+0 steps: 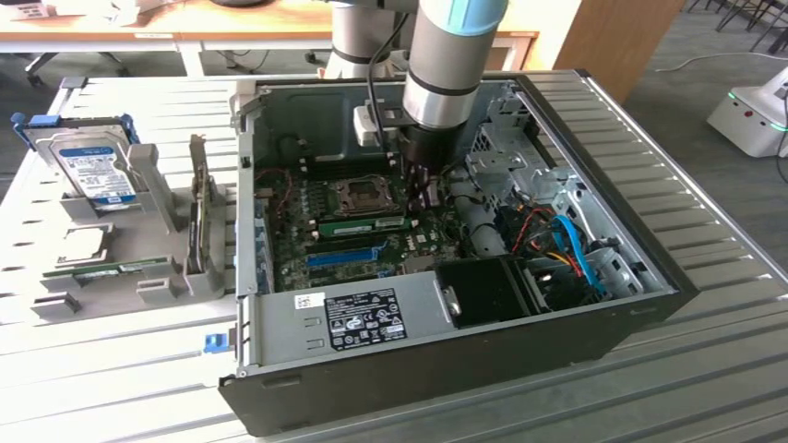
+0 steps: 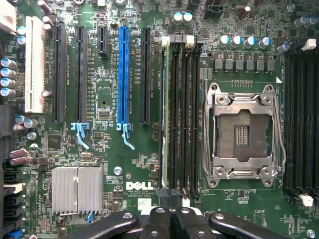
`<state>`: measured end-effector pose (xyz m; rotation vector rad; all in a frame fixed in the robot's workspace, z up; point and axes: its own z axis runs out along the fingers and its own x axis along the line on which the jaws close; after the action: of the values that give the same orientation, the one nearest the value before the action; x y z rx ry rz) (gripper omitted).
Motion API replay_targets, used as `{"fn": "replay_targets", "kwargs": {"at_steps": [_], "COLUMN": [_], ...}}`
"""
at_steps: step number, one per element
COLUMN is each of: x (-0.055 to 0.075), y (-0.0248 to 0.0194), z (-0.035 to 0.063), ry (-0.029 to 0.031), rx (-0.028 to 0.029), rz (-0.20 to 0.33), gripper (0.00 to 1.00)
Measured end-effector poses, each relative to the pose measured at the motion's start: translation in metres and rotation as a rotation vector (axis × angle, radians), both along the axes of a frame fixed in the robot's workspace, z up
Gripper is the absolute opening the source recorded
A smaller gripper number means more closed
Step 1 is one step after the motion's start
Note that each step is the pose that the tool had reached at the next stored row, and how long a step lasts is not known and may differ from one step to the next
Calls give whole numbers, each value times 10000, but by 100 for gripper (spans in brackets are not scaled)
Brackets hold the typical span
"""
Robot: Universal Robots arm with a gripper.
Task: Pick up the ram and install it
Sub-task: 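Press down the ram until it locks into place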
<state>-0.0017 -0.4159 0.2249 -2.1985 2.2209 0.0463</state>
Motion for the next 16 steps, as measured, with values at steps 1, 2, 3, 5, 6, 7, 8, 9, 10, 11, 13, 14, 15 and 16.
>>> {"fn": "replay_targets", "kwargs": {"at_steps": [1,2,3,5,6,7,8,9,10,11,13,14,15,16], "x": [0,0,0,0,0,0,0,0,0,0,0,0,0,0], "y": [0,0,1,1,1,0,0,0,0,1,1,1,0,1], "z": [0,-1,-1,-2,-3,-4,-5,-6,-7,-7,-8,-8,-8,-8], "ry": [1,1,0,-1,-1,-1,-1,-1,-1,0,0,-1,0,-1], "rx": [0,1,3,4,3,3,3,1,2,2,3,3,3,3], "rz": [0,0,0,0,0,0,0,0,0,0,-1,0,0,0], "gripper": [11,11,11,11,11,11,11,11,11,11,11,11,11,11]}}
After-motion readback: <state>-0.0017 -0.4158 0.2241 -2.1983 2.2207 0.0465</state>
